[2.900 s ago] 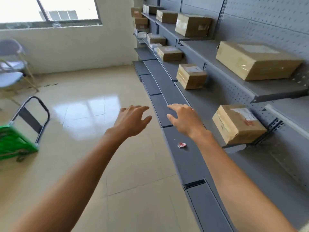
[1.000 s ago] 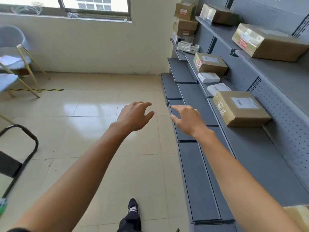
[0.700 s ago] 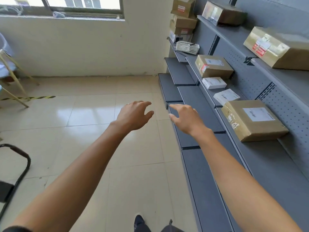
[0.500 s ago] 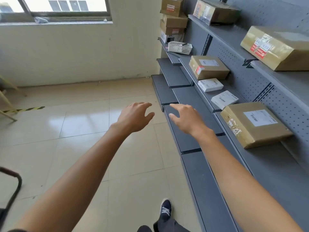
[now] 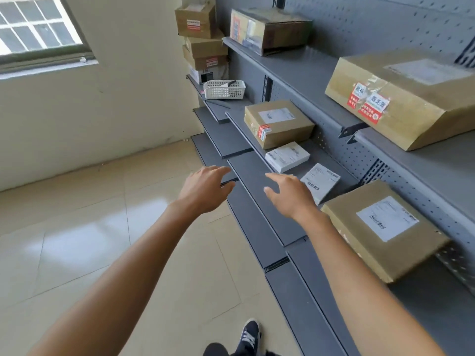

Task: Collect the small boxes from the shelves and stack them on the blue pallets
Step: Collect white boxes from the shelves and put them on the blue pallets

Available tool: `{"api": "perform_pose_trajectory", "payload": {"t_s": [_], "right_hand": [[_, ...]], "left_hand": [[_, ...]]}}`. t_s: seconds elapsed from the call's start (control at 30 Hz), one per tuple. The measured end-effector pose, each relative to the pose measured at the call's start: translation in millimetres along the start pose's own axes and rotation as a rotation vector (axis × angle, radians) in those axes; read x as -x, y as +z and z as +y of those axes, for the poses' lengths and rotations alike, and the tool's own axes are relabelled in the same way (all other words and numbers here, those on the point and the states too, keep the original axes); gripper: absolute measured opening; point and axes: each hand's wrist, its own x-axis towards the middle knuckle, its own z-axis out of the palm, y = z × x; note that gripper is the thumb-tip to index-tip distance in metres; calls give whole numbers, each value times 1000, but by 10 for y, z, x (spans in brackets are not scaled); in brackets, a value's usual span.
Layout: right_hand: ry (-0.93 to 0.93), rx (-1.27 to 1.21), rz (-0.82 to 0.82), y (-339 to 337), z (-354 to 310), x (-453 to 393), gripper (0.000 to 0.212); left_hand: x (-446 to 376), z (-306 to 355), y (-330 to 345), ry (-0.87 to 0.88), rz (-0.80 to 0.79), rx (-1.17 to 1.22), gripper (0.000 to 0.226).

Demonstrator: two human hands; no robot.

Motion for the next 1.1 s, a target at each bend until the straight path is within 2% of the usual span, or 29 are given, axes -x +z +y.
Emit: {"api": "perform_pose_trajectory", "payload": {"t_s": [0.27, 0.43, 0.6, 0.8, 1.1], "right_hand": [[177, -34, 69, -110, 633, -668, 38], [305, -58, 105, 50, 929, -1002, 45], [516, -62, 130, 251, 1086, -1268, 44], [717, -25, 112, 496, 1150, -1462, 42], [848, 164, 155, 1012, 1384, -1609, 47]], "left_hand": [[-1270, 295, 376, 178, -52, 41, 49], [-1995, 337, 744, 297, -129, 36, 49], [-2633, 248, 1107, 443, -227, 28, 50], [-3094, 174, 1498, 558, -343, 39, 53], [-3399, 244, 2022, 619, -427, 12, 63]]}}
